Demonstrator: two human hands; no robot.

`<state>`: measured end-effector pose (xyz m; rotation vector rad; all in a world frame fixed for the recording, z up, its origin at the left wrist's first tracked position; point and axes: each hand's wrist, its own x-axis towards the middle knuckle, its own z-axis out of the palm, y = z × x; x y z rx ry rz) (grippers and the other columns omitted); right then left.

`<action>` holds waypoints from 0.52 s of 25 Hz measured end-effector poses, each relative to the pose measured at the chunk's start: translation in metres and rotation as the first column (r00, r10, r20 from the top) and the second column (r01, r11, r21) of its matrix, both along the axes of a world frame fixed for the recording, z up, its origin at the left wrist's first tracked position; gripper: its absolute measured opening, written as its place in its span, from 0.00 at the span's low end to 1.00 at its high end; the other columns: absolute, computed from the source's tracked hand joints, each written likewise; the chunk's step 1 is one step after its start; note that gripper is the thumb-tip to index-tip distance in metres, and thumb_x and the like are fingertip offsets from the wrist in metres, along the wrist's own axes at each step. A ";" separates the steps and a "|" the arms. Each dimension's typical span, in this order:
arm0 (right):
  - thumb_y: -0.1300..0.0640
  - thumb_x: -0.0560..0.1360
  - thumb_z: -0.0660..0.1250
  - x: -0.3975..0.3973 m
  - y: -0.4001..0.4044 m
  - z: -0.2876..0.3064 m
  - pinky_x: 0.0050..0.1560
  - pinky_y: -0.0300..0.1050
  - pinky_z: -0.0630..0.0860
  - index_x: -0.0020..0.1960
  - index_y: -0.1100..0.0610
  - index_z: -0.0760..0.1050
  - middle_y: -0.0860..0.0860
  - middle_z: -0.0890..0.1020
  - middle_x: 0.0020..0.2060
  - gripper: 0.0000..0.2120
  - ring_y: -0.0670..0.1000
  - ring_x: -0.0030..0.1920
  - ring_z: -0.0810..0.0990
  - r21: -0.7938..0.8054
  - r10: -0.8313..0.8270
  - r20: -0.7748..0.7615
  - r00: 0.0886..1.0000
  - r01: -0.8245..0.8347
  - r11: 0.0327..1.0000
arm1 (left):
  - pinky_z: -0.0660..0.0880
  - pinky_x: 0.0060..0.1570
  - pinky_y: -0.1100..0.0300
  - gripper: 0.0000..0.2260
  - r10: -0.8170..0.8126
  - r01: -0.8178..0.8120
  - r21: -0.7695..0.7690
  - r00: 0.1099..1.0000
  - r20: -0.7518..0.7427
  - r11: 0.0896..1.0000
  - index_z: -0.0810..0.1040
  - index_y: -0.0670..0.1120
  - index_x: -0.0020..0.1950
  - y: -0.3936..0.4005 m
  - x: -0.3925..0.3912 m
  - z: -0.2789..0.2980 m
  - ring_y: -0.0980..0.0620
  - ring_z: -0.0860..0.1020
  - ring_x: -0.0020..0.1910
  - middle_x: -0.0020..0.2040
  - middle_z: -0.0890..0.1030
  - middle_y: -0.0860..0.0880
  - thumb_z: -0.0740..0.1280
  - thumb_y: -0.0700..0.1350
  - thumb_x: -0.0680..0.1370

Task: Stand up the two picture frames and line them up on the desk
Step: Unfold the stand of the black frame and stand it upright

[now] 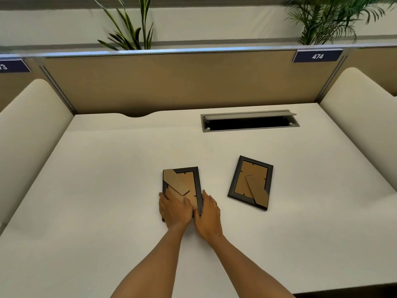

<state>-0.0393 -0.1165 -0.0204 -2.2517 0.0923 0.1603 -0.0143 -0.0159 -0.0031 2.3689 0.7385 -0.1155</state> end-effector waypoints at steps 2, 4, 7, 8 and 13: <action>0.56 0.83 0.61 0.004 0.003 0.005 0.78 0.53 0.57 0.80 0.58 0.55 0.53 0.64 0.77 0.28 0.55 0.78 0.61 0.061 -0.069 -0.031 0.997 0.070 0.996 | 0.61 0.71 0.45 0.28 0.077 -0.078 -0.034 0.997 -0.031 0.996 0.61 0.41 0.74 -0.003 0.008 0.004 0.40 0.61 0.73 0.74 0.63 0.40 0.63 0.49 0.77; 0.58 0.83 0.61 0.009 0.004 0.009 0.78 0.53 0.59 0.79 0.58 0.58 0.53 0.66 0.76 0.27 0.55 0.77 0.62 0.106 -0.122 -0.074 0.990 0.129 0.986 | 0.63 0.68 0.46 0.27 0.140 -0.148 -0.081 0.986 -0.096 0.986 0.62 0.44 0.73 -0.005 0.018 0.011 0.42 0.63 0.69 0.70 0.65 0.41 0.63 0.50 0.76; 0.59 0.83 0.62 0.017 -0.002 0.017 0.75 0.53 0.64 0.78 0.56 0.60 0.54 0.71 0.73 0.25 0.56 0.73 0.68 0.279 -0.189 -0.188 0.964 0.237 0.931 | 0.62 0.67 0.47 0.29 0.188 -0.214 -0.125 0.963 -0.194 0.969 0.58 0.51 0.77 -0.009 0.027 0.017 0.43 0.62 0.67 0.67 0.63 0.42 0.60 0.53 0.77; 0.58 0.83 0.62 0.020 -0.007 0.020 0.73 0.51 0.66 0.78 0.56 0.60 0.54 0.72 0.72 0.25 0.55 0.72 0.70 0.349 -0.198 -0.240 0.950 0.275 0.896 | 0.62 0.67 0.47 0.29 0.193 -0.223 -0.131 0.959 -0.209 0.966 0.57 0.51 0.77 -0.011 0.028 0.016 0.43 0.62 0.66 0.67 0.63 0.43 0.59 0.53 0.77; 0.57 0.84 0.60 0.024 -0.031 0.020 0.69 0.51 0.71 0.76 0.55 0.64 0.55 0.74 0.70 0.21 0.55 0.68 0.73 0.346 -0.141 -0.312 0.940 0.251 0.904 | 0.63 0.65 0.46 0.28 0.162 -0.196 -0.157 0.965 -0.205 0.968 0.56 0.53 0.78 -0.015 0.022 0.009 0.44 0.63 0.65 0.65 0.63 0.43 0.57 0.54 0.79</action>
